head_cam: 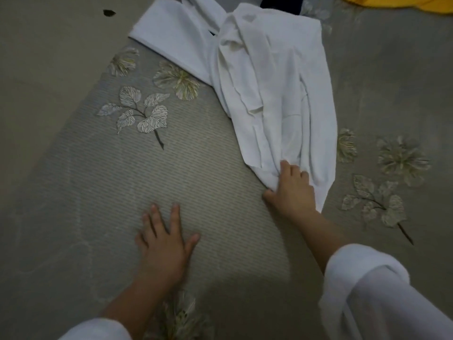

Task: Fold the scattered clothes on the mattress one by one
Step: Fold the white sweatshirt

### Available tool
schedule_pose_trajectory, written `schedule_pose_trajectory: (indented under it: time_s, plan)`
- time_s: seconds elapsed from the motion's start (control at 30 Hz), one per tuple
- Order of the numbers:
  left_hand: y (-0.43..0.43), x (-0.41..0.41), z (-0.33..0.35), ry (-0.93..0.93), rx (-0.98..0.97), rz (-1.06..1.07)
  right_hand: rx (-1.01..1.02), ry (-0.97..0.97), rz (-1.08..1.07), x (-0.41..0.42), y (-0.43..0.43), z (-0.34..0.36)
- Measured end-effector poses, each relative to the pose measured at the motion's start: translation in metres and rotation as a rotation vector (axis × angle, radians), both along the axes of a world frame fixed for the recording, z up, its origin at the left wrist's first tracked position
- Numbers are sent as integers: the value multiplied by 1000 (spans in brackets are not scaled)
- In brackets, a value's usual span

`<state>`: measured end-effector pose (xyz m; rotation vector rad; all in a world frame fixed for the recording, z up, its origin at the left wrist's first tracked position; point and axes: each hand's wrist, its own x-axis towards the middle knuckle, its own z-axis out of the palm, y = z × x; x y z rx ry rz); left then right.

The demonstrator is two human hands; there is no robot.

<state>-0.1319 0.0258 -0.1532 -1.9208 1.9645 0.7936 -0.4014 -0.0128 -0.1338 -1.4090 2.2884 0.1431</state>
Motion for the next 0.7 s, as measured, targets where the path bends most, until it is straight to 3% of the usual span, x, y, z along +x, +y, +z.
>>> schedule_pose_trajectory:
  time_s: [0.1,0.2,0.37,0.5,0.7]
  plan:
    - [-1,0,-1,-15,-26,-3,-168,128,28,-5,-4,-9]
    - [-6,-3,3,-91,61,-50,-177,0,-92,-5,-6,5]
    - [-19,3,25,-74,210,-123,-83,-183,-34,52,48,46]
    - [-23,23,61,177,305,-101,-16,-425,-152,98,98,89]
    - [15,26,145,524,-18,-269,-37,-588,-175,121,128,194]
